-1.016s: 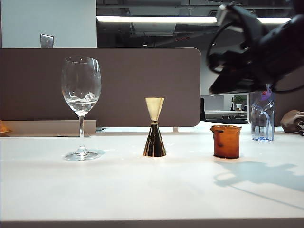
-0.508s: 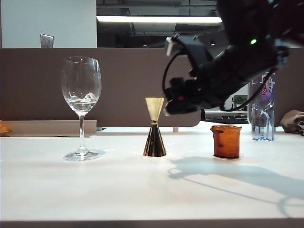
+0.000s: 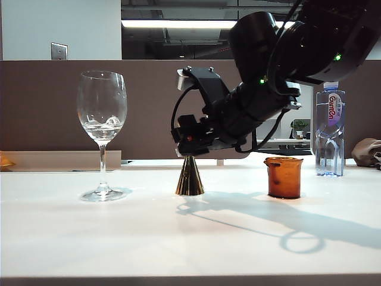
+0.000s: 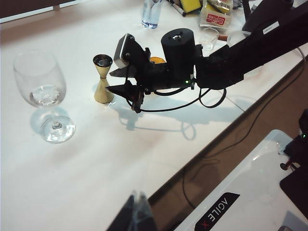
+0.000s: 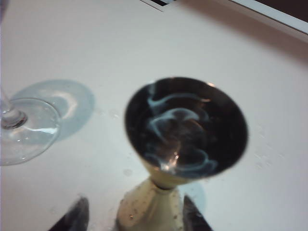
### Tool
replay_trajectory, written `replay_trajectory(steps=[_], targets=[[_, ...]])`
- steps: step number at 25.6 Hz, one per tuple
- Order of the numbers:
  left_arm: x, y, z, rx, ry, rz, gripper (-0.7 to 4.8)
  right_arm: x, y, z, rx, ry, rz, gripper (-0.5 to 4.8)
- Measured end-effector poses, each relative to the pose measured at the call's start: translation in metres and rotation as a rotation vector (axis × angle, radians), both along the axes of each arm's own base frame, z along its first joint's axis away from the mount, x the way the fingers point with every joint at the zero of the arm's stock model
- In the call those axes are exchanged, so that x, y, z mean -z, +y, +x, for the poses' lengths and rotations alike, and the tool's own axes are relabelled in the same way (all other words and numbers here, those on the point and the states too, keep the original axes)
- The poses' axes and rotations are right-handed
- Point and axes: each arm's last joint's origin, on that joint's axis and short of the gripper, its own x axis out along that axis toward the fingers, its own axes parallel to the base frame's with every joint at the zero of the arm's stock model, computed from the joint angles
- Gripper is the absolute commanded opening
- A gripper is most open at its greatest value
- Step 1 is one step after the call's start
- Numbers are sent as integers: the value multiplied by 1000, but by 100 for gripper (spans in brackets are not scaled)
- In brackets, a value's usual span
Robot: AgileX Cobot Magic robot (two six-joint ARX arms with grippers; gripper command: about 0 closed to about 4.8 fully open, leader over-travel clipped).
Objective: Pick up the small amber measuring cup and pour the water in it into the jigger, then pick up the jigger and pour the water in it into the wine glass.
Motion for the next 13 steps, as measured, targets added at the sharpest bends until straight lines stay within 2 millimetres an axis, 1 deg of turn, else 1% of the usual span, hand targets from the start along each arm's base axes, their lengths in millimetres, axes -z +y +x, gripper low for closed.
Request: replay_trajectory(steps=[8,13], targets=[[0,0,0,1,0,0,-2,1,-4,5,33,-26,10,226],[0,0,0,0,1,0,-2,9,-3,10,46,-50,24,226]])
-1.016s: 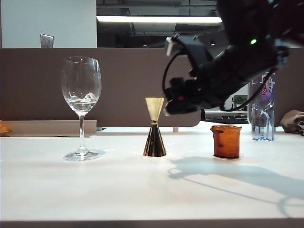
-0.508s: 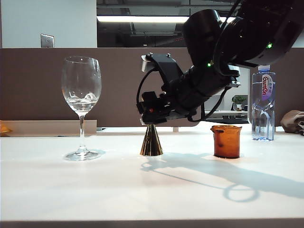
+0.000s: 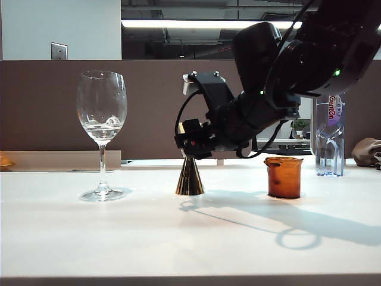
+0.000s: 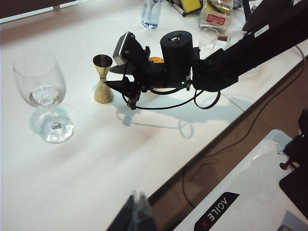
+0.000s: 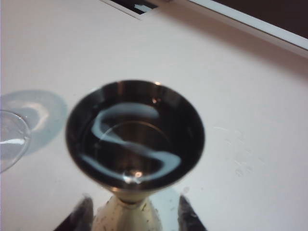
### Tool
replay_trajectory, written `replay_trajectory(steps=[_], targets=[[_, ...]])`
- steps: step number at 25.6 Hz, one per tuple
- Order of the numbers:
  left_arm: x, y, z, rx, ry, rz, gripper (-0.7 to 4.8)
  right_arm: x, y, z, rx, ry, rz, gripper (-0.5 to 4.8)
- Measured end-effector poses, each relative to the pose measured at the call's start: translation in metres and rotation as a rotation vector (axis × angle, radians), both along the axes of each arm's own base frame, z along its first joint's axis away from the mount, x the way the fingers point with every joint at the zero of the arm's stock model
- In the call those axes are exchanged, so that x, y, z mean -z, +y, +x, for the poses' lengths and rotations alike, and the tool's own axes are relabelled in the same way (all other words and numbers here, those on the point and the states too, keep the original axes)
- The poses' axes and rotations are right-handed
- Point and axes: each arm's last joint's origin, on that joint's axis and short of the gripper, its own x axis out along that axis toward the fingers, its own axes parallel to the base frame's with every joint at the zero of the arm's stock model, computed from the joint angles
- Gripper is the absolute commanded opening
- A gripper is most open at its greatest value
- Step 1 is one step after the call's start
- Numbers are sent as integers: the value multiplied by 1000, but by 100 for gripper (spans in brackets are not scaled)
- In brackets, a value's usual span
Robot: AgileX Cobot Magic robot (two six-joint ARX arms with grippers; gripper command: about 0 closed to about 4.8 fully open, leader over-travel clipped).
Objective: Pick up the small amber measuring cup and pour the water in it into the jigger, then pick up the jigger and pour the water in it into the wine glass.
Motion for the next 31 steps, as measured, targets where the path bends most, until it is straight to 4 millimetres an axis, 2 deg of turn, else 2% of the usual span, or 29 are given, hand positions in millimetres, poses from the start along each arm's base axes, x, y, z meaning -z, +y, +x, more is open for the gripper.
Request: replay_trajectory(steps=[4,11,17,20,24,25,26,31], targets=[[0,0,0,0,-1,0,-2,6,2,3,2,-4,7,226],[0,0,0,0,-1,0,-2,-3,9,13,10,-23,51,225],[0,0,0,0,0,0,-2,6,9,14,18,17,55,224],[0,0,0,0,0,0,-2,8,9,15,22,26,61,198],[0,0,0,0,0,0,-2,10,10,15,24,36,63,189],[0,0,0,0,0,0,-2,10,10,15,24,36,63,147],[0,0,0,0,0,0,-2,10,10,15,24,37,65,138],[0,0,0,0,0,0,-2,10,10,15,25,38,66,134]])
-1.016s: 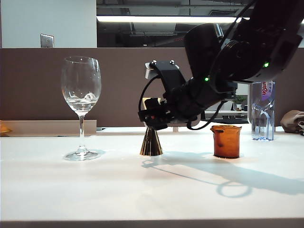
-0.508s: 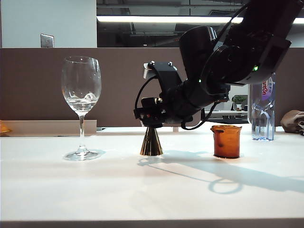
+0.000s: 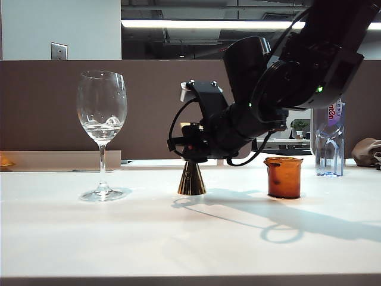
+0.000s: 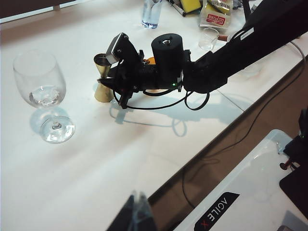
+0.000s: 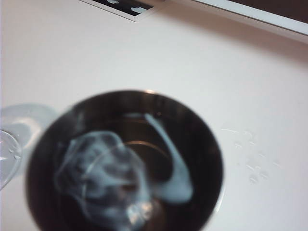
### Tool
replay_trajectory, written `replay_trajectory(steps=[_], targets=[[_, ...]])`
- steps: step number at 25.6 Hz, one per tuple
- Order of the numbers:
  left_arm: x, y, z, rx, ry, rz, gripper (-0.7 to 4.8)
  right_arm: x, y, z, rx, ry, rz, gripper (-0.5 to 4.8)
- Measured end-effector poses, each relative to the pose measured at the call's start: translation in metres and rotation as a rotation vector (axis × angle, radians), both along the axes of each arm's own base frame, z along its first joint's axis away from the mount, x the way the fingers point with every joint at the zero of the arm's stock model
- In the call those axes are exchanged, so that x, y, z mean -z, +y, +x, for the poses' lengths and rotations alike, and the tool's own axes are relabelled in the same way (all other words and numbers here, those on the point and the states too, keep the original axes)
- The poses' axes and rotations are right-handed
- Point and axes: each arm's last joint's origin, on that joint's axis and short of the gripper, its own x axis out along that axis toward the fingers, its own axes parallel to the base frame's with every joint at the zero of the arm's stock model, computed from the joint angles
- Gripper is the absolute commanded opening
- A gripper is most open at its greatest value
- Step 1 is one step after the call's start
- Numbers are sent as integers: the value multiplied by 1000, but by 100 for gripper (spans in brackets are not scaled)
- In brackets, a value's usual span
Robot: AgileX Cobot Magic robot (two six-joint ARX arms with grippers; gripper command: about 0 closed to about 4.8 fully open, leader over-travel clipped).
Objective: Pick up the small amber measuring cup and pour the water in it into the jigger, then pick up the jigger and pour the water in it into the wine glass.
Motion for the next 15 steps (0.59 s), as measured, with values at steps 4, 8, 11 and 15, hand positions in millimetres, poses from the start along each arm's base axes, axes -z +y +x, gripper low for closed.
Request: replay_trajectory(steps=[4,8,11,15], targets=[[0,0,0,0,0,0,-2,0,0,0,0,0,0,80],[0,0,0,0,0,0,-2,-1,0,0,0,-7,8,80],[0,0,0,0,-1,0,-2,-1,0,0,-2,-6,9,80],[0,0,0,0,0,0,-2,-1,0,0,-2,-7,9,51]])
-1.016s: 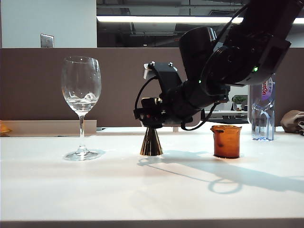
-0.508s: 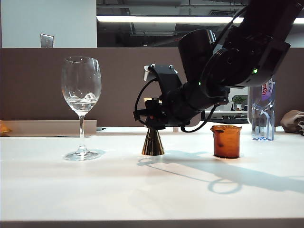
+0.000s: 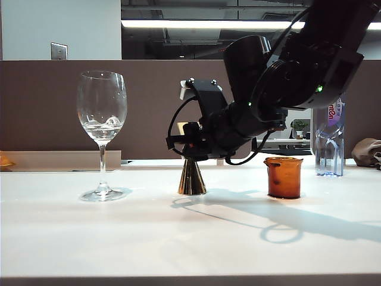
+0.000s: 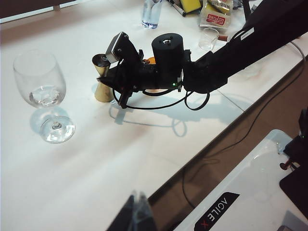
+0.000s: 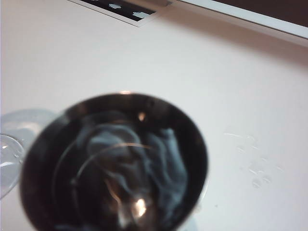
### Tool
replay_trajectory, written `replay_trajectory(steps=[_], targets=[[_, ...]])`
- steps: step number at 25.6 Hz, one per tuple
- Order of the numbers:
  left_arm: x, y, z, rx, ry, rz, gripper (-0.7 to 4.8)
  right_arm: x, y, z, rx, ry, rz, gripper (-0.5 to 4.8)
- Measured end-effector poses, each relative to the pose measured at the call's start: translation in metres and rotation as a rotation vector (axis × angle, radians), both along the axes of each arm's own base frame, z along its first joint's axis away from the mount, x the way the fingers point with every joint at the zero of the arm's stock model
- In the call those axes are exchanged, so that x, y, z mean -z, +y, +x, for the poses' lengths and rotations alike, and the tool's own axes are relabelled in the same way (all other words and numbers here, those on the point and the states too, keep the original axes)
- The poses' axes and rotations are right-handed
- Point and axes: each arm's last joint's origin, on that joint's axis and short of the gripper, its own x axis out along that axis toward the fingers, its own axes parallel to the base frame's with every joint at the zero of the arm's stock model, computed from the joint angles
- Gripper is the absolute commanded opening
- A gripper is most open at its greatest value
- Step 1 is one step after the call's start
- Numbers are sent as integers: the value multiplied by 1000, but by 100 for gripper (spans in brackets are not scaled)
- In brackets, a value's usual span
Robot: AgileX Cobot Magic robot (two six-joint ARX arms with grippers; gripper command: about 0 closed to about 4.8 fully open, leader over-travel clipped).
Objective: Pick up the small amber measuring cup and pour the water in it into the jigger, then pick up the jigger and pour the water in it into the wine glass.
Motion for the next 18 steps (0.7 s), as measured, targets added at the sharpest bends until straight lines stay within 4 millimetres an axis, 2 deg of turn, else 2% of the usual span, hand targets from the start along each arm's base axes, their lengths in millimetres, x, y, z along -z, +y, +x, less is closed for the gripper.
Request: replay_trajectory(steps=[3,5,10,18], targets=[[0,0,0,0,0,0,-2,0,0,0,0,0,0,47],[0,0,0,0,-1,0,-2,0,0,0,0,0,0,-1],[0,0,0,0,0,0,-2,-8,-1,-2,3,3,-4,-1],[0,0,0,0,0,0,-2,-36,3,5,3,19,-16,-1]])
